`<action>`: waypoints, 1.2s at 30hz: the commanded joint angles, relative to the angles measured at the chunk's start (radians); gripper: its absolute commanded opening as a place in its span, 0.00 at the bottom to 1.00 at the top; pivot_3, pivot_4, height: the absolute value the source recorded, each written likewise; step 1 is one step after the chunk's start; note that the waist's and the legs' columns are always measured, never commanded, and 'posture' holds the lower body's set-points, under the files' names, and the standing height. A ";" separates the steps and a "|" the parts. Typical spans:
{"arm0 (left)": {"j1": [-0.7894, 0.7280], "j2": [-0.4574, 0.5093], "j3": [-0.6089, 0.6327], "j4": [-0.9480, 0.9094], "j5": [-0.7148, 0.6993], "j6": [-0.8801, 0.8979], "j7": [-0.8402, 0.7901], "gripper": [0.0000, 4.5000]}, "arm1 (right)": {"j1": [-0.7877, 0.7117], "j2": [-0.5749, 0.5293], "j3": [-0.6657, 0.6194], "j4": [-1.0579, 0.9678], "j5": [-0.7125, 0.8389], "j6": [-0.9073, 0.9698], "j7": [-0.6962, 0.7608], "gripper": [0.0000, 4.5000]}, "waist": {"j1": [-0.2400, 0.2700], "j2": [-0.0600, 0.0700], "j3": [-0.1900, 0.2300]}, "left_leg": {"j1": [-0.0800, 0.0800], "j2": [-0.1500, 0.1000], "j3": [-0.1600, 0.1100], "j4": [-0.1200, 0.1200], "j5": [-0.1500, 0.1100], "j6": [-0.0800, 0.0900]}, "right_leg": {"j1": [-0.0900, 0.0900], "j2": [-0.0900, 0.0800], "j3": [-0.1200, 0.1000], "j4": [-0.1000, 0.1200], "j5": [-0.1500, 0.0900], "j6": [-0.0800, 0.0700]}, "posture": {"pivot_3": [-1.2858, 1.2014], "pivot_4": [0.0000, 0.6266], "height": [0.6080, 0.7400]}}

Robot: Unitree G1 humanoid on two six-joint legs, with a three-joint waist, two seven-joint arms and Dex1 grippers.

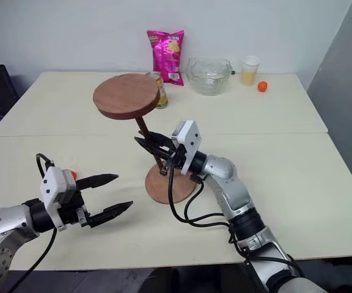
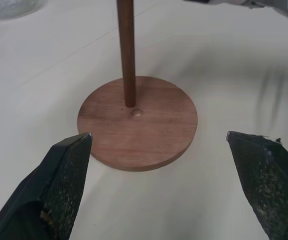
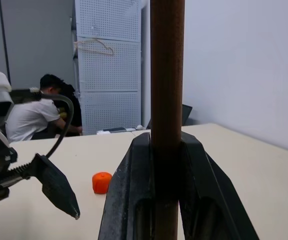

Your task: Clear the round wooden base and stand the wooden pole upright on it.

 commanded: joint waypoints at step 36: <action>-0.024 0.012 -0.042 0.032 0.029 -0.067 -0.032 1.00 | 0.073 0.001 -0.002 0.027 -0.089 -0.013 0.022 0.05 | 0.000 0.000 0.000 | 0.006 0.000 0.000 -0.001 0.000 0.000 | 0.006 0.000 0.000 -0.001 0.000 0.000 | 0.52 0.24 1.00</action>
